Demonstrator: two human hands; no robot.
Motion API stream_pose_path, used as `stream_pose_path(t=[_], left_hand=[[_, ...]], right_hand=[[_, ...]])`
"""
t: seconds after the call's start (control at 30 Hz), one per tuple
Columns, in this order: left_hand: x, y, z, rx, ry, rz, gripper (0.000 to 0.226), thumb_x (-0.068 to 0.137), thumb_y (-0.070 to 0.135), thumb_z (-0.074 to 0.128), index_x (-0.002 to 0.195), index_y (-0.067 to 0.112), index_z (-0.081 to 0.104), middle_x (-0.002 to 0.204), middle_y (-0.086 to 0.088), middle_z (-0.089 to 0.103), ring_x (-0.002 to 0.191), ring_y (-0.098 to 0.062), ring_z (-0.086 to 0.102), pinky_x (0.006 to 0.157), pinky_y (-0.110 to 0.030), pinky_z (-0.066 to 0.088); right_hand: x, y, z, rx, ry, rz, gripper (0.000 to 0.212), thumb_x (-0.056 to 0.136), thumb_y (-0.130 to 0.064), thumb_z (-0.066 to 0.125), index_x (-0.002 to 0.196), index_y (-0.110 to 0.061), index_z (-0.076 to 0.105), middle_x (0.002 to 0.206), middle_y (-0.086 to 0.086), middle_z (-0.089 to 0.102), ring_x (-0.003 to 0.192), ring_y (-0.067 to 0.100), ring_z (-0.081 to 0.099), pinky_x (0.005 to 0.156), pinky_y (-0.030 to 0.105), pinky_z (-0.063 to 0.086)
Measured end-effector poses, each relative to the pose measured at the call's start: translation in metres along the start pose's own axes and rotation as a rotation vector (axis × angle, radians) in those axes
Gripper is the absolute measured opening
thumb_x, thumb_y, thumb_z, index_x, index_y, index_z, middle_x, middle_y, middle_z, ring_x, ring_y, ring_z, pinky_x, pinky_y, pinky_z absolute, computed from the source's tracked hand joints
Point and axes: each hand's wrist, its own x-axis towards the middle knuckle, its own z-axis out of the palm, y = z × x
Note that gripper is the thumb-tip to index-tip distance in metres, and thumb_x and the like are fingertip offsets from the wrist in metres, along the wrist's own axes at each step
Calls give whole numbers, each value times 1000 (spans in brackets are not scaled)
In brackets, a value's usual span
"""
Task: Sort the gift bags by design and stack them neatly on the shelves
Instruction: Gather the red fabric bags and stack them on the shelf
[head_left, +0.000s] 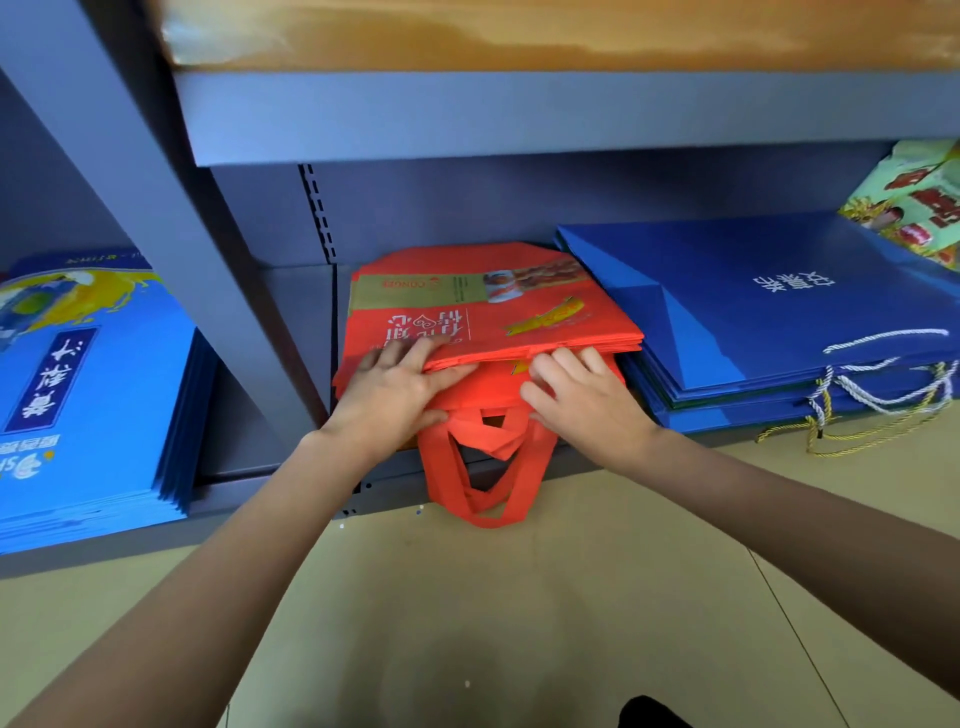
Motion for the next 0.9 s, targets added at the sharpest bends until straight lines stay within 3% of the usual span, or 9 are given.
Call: stream_pose_path(t=[0.1, 0.2, 0.3, 0.4, 0.5, 0.6, 0.67, 0.77, 0.9], left_hand=[[3, -3, -3, -54, 59, 11, 54, 98, 37, 41, 143, 50, 15, 154, 4, 13, 132, -29, 30, 110, -44, 29], [2, -5, -4, -192, 252, 26, 58, 91, 4, 50, 137, 40, 42, 149, -4, 32, 124, -38, 43, 101, -51, 39], [3, -7, -7, -344, 564, 93, 43, 80, -4, 50, 111, 19, 67, 125, -11, 56, 101, -39, 60, 81, -52, 53], [8, -2, -24, -429, 716, 28, 26, 75, -11, 56, 88, 11, 63, 112, -8, 57, 86, -33, 63, 65, -38, 54], [11, -1, -34, -362, 666, -3, 26, 68, -12, 60, 78, 11, 67, 112, -13, 59, 88, -37, 62, 60, -41, 51], [13, -3, -24, -155, 584, -34, 34, 65, -4, 72, 89, 19, 75, 113, -13, 62, 90, -37, 63, 64, -46, 52], [10, -2, -19, -96, 539, 10, 31, 70, 7, 74, 96, 25, 75, 117, -12, 62, 93, -37, 63, 69, -45, 53], [3, 2, -12, -136, 223, -33, 47, 86, 44, 60, 131, 38, 51, 151, 2, 27, 133, -27, 35, 101, -41, 37], [1, 7, -10, -1, 83, -14, 66, 85, 51, 56, 143, 45, 25, 156, 7, 2, 137, -22, 23, 111, -39, 25]], right_hand=[[5, 9, -3, 68, 16, 46, 45, 63, -27, 82, 88, -11, 47, 84, 9, 54, 79, 23, 38, 65, 33, 26], [7, 19, -13, 230, 50, 102, 36, 68, -24, 81, 87, -8, 55, 86, 11, 54, 80, 22, 39, 66, 32, 28], [0, 25, -19, 316, 54, 140, 33, 70, -21, 80, 93, -10, 58, 92, 10, 51, 83, 21, 40, 66, 34, 37], [-10, 20, -15, 333, -56, 88, 47, 66, -26, 82, 106, -13, 63, 99, 8, 49, 86, 21, 42, 64, 34, 43], [-9, 4, -6, 403, -172, 106, 45, 71, -38, 75, 109, -17, 65, 102, 9, 56, 88, 25, 52, 66, 35, 42], [4, 5, -5, 431, -117, 224, 34, 82, -43, 55, 99, -16, 68, 97, 6, 57, 87, 23, 48, 67, 35, 43], [7, 14, -4, 241, -97, 193, 31, 74, -37, 71, 93, -13, 67, 94, 8, 58, 86, 23, 42, 66, 36, 42], [1, 17, -7, 31, -138, 83, 45, 59, -34, 83, 88, -10, 59, 91, 9, 56, 81, 23, 37, 67, 34, 27], [2, 20, -9, -58, -86, 56, 50, 60, -31, 82, 86, -11, 45, 83, 8, 53, 77, 24, 36, 63, 33, 23]])
